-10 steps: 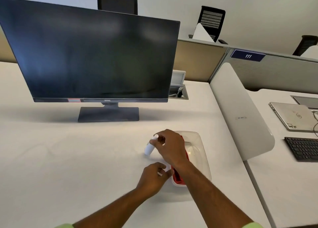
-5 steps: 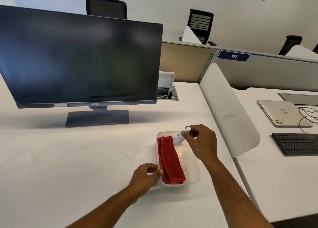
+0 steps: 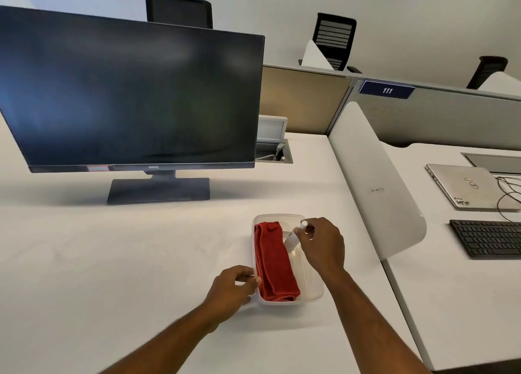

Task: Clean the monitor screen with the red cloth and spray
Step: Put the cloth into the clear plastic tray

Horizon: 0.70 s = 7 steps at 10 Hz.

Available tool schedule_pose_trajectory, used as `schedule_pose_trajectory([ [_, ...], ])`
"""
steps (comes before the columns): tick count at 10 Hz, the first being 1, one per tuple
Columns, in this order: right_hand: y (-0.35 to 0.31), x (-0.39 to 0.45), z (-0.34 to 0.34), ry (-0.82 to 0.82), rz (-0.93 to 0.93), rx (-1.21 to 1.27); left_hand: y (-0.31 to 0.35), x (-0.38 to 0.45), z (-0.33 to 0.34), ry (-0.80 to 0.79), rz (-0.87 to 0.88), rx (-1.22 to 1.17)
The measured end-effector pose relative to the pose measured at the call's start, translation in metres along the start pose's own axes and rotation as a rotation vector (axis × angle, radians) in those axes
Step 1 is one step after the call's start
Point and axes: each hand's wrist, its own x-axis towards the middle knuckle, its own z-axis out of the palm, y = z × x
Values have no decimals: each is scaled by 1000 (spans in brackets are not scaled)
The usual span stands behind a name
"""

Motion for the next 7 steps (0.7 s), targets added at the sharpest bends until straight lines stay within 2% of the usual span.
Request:
schedule_pose_trajectory([
  [2, 0, 4, 1, 13, 18, -46, 2, -1, 1, 15, -5, 23],
  [4, 2, 0, -3, -31, 23, 18, 1, -1, 3, 39, -4, 60],
  [5, -3, -7, -4, -5, 30, 12, -1, -3, 2, 40, -2, 71],
  [7, -29, -33, -7, 153, 15, -1, -4, -1, -5, 80, 34, 180],
])
